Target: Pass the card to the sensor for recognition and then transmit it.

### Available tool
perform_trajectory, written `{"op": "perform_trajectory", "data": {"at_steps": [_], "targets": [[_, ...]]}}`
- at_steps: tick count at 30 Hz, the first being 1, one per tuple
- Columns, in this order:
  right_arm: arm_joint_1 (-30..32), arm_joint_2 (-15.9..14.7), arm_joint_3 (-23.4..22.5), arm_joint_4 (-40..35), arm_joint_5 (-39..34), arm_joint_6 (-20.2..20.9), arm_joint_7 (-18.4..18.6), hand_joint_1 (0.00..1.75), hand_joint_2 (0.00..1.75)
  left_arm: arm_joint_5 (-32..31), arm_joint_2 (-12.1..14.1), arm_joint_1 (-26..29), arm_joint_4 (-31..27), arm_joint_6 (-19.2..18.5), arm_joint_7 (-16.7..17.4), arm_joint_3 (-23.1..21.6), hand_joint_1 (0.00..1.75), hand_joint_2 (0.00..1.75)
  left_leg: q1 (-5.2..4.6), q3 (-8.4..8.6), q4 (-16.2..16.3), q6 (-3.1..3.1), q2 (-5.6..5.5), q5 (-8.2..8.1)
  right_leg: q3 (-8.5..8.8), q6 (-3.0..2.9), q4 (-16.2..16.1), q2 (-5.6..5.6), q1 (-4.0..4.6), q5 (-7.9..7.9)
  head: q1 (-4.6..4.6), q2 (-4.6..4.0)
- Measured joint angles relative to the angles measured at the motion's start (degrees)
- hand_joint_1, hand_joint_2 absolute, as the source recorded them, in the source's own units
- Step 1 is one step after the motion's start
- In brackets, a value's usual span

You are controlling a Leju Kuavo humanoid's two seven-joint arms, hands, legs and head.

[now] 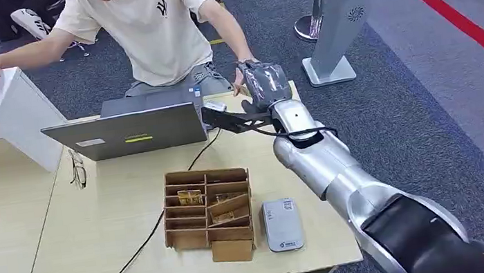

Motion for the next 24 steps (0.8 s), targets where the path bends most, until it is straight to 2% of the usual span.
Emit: {"op": "perform_trajectory", "data": {"at_steps": [6,8,12,16,18,21,24], "targets": [[2.66,0.70,-1.16,-1.91,-6.15,-0.68,-4.66,0.00,1.75,0.09,-0.26,0.01,0.00,0.00,-0.17,0.02,0.00,0.00,0.00,0.00,0.00,0.00,0.00,0.00,0.00,0.00,0.00,0.00,0.00,0.00,0.00,0.00],[5.07,1.29,-2.32,-4.66,-11.07,-0.42,-7.02,0.00,1.75,0.20,-0.37,0.03,0.00,0.00,-0.19,0.15,0.00,0.00,0.01,0.00,0.00,0.00,-0.01,0.00,0.00,0.00,0.00,-0.01,0.00,-0.01,0.00,0.00],[12.27,2.62,-4.91,-13.14,-25.70,2.13,-12.80,0.00,1.75,0.46,-0.96,0.10,0.00,0.19,-0.43,1.07,0.00,0.00,0.01,-0.02,-0.01,0.00,-0.02,-0.01,-0.01,0.00,0.00,-0.02,0.01,-0.02,0.02,0.00],[21.27,3.54,-6.10,-22.98,-40.69,8.51,-15.35,0.00,1.75,1.05,-1.51,0.17,0.00,0.61,-0.92,2.38,0.00,0.00,0.01,-0.06,-0.02,0.00,-0.03,-0.04,-0.03,0.03,-0.01,-0.04,0.02,-0.06,0.00,0.00],[24.94,3.65,-6.10,-26.81,-49.30,13.94,-16.15,0.00,1.75,1.38,-1.70,0.20,0.00,0.81,-1.31,3.06,0.00,0.00,0.01,-0.08,-0.02,0.00,-0.02,-0.04,-0.07,0.03,-0.02,-0.03,0.02,-0.06,0.00,0.00],[29.77,3.56,-5.77,-30.55,-60.00,20.99,-17.57,0.00,1.75,1.42,-1.73,0.21,0.00,1.05,-1.59,3.76,0.00,0.00,0.00,-0.09,-0.02,0.00,-0.02,-0.04,-0.08,0.03,-0.03,-0.03,0.02,-0.06,0.00,0.00],[33.60,2.77,-4.59,-32.96,-66.94,25.88,-18.50,0.00,1.75,1.40,-1.70,0.23,0.00,1.16,-1.88,4.42,0.00,0.00,0.00,-0.08,-0.02,0.00,-0.02,-0.04,-0.09,0.03,-0.03,-0.03,0.02,-0.06,0.00,0.00]]}}
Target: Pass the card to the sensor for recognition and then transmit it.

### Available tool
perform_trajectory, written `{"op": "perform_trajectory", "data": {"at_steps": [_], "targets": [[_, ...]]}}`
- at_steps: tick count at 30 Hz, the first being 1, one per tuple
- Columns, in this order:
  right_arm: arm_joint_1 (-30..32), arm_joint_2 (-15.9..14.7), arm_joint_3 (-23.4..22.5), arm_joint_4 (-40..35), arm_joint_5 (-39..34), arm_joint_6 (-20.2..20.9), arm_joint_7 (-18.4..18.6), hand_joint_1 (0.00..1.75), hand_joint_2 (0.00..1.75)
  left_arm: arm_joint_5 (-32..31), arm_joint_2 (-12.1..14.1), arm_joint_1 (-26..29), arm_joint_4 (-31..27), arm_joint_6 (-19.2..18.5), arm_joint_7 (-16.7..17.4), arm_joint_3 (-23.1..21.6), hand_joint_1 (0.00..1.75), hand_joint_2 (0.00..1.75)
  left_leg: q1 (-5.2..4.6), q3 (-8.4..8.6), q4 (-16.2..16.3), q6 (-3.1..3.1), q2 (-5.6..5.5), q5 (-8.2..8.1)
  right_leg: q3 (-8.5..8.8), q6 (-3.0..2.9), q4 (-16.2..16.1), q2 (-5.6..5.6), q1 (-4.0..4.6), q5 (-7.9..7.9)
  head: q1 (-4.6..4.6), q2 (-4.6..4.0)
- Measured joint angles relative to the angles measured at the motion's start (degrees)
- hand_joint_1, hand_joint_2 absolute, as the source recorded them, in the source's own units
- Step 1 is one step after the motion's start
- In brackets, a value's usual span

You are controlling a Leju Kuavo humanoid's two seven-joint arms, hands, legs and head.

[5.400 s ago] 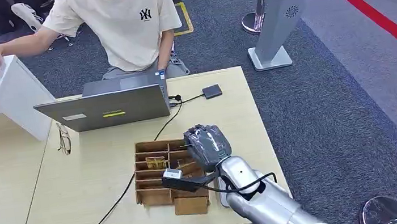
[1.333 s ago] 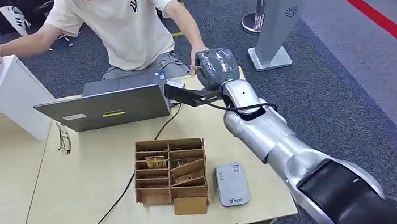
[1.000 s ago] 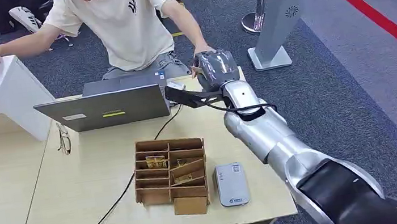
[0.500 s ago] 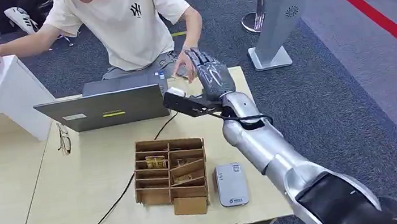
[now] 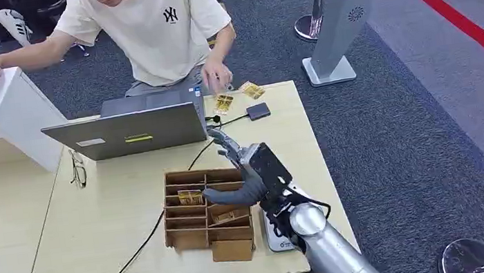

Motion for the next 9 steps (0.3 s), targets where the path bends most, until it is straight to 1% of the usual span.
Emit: {"op": "perform_trajectory", "data": {"at_steps": [3,8,9], "targets": [[3.31,-1.63,1.24,-2.16,-4.23,3.51,-0.68,0.00,1.75,0.02,0.00,0.02,0.00,0.24,-0.22,0.55,0.00,0.00,0.00,0.00,0.00,0.00,0.00,0.00,0.00,0.00,0.00,0.00,0.00,0.00,0.00,0.00],[8.29,-4.11,2.47,-5.11,-8.08,6.12,-1.59,0.00,1.75,0.20,0.00,0.04,0.00,0.76,-0.44,1.55,0.00,0.00,-0.01,-0.01,0.00,0.00,0.00,0.00,0.00,0.00,0.00,0.00,-0.01,0.00,0.00,0.00],[9.23,-4.48,2.60,-5.61,-9.38,7.13,-1.77,0.00,1.75,0.28,0.00,0.03,0.00,0.87,-0.59,1.73,0.00,0.00,-0.01,-0.01,0.00,0.00,0.00,0.00,0.00,0.00,-0.01,0.00,0.00,0.00,0.00,0.00]]}}
